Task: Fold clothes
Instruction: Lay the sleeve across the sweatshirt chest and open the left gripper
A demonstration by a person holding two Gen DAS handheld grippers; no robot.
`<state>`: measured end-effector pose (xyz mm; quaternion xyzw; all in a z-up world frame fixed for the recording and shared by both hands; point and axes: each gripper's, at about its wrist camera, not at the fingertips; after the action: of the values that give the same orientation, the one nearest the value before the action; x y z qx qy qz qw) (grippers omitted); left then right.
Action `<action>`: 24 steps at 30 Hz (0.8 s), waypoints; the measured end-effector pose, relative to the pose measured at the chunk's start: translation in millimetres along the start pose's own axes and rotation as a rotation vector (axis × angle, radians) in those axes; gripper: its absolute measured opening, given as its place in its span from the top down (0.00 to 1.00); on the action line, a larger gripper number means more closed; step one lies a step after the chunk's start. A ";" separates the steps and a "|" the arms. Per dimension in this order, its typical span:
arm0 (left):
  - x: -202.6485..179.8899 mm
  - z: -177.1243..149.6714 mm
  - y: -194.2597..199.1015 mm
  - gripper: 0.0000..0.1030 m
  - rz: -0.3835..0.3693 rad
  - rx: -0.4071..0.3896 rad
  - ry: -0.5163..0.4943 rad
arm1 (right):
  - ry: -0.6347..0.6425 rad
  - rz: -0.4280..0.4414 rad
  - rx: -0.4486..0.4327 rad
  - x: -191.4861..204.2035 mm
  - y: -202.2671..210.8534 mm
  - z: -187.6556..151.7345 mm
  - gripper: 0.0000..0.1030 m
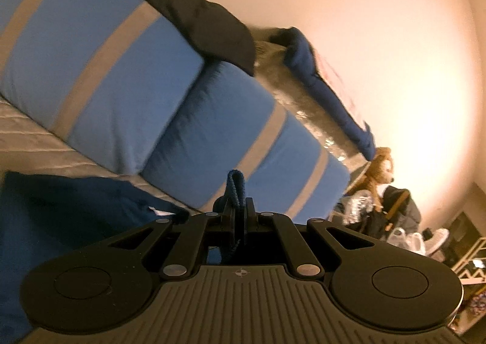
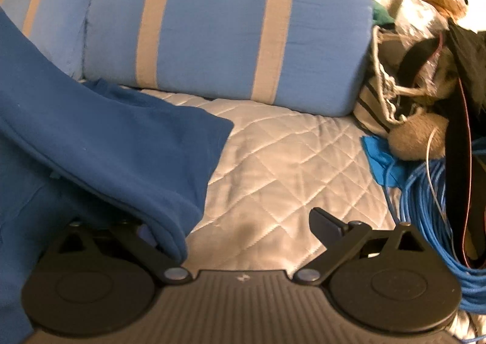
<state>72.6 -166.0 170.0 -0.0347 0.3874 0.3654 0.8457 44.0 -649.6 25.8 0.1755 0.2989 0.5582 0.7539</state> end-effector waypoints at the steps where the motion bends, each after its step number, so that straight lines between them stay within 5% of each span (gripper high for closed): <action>1: 4.4 0.7 4.4 0.96 0.013 0.003 0.000 | 0.019 -0.010 -0.002 3.8 0.7 0.4 0.02; 15: 65.3 -12.7 47.1 0.96 0.172 0.123 -0.047 | 0.134 0.007 -0.043 26.9 14.8 4.0 0.14; 24: 95.5 -42.0 58.1 0.95 0.233 0.265 -0.136 | 0.232 0.077 -0.058 45.8 27.4 4.6 0.49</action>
<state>50.0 -81.4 88.7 0.1468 0.3753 0.4083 0.8191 35.8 -597.2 34.0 0.0992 0.3611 0.6117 0.6969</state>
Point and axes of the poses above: each gripper's, at about its wrist camera, not at the fingertips, and y roughly against the way its jaws point, x to its left, z to its top, and after that the axes turned 11 degrees about -z, right-handed
